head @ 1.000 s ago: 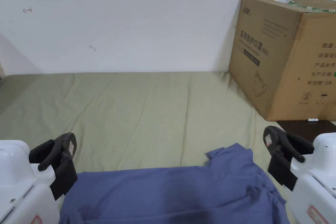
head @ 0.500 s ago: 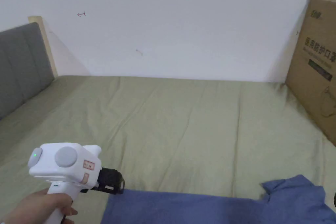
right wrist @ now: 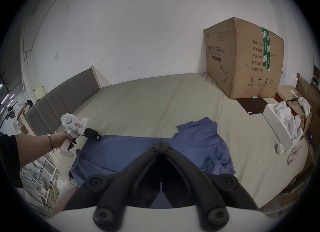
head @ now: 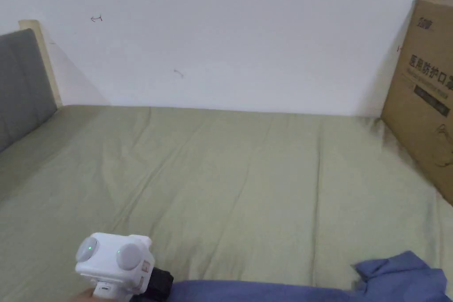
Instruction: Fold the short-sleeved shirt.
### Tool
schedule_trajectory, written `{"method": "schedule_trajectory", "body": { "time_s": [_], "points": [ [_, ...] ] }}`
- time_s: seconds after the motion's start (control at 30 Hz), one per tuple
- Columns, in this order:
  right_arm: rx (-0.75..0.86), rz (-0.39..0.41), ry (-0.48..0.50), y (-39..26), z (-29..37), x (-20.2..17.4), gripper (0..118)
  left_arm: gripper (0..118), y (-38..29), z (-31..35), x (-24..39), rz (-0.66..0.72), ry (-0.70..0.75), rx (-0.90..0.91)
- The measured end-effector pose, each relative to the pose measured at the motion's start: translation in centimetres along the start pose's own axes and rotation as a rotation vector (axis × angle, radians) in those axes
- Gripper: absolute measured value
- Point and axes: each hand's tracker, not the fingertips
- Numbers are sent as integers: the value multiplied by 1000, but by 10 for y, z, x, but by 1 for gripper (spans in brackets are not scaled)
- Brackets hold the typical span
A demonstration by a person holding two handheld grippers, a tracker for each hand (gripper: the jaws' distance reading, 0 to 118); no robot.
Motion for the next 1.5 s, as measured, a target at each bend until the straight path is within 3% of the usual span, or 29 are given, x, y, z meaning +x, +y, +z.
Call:
{"method": "schedule_trajectory", "body": {
  "time_s": [0.03, 0.07, 0.1, 0.13, 0.17, 0.23, 0.37, 0.47, 0.63, 0.8, 0.83, 0.87, 0.9, 0.93, 1.07, 1.13, 1.2, 1.23, 1.3, 1.33, 1.37, 1.47, 1.5],
  "points": [
    [-3, -7, 1, 0, 0, 1, 0, 101, -2, 7, 4, -19, -1, 16],
    [-4, -19, 2, 0, -1, 3, 0, 81, -8, 21, 8, -33, -1, 57],
    [-4, -31, 0, 0, 0, 6, 0, 54, -13, 34, 11, -52, -4, 122],
    [-1, -43, -3, 0, 0, 6, 0, 18, -18, 44, 13, -58, -15, 162],
    [2, -61, -5, 0, 2, 8, 0, 1, -25, 54, 15, -45, -51, 183],
    [10, -99, -2, 0, 4, 13, 0, 1, -42, 77, 13, 20, -177, 257],
    [63, -177, 6, -3, 10, 25, 0, 1, -80, 129, 20, 67, -233, 503],
    [54, -225, 10, 3, -3, 43, 0, 1, -95, 144, 20, 86, -254, 551],
    [-86, -265, 3, 37, -73, 97, 0, 1, -97, 160, 19, 110, -242, 545],
    [-362, -277, -30, 70, -182, 157, 3, 1, -104, 173, 23, 110, -218, 564],
    [-409, -262, -51, 73, -198, 165, 26, 1, -106, 174, 23, 113, -216, 567],
    [-455, -252, -95, 74, -218, 173, 81, 1, -105, 170, 20, 124, -220, 568],
    [-524, -244, -120, 72, -237, 178, 112, 1, -106, 169, 19, 143, -231, 564],
    [-530, -265, -128, 70, -250, 184, 118, 1, -107, 168, 18, 159, -239, 561],
    [-614, -278, -184, 65, -304, 199, 118, 1, -107, 158, 13, 198, -249, 545],
    [-692, -239, -199, 61, -320, 196, 112, 1, -104, 153, 14, 191, -245, 535],
    [-753, -190, -195, 47, -329, 201, 90, 1, -98, 146, 14, 178, -219, 508],
    [-729, -100, -276, 48, -325, 193, 83, 1, -96, 143, 13, 181, -220, 503],
    [-691, -73, -202, 54, -299, 176, 40, 2, -93, 139, 11, 194, -228, 491],
    [-688, -85, -189, 55, -291, 174, 7, 1, -92, 137, 10, 203, -232, 484],
    [-677, -97, -169, 55, -282, 173, 2, 1, -90, 137, 10, 214, -236, 474],
    [-557, -149, -58, 57, -238, 170, 2, 1, -89, 143, 12, 213, -241, 474],
    [-460, -184, -69, 57, -219, 168, 2, 1, -89, 145, 11, 219, -244, 477]
  ]
}}
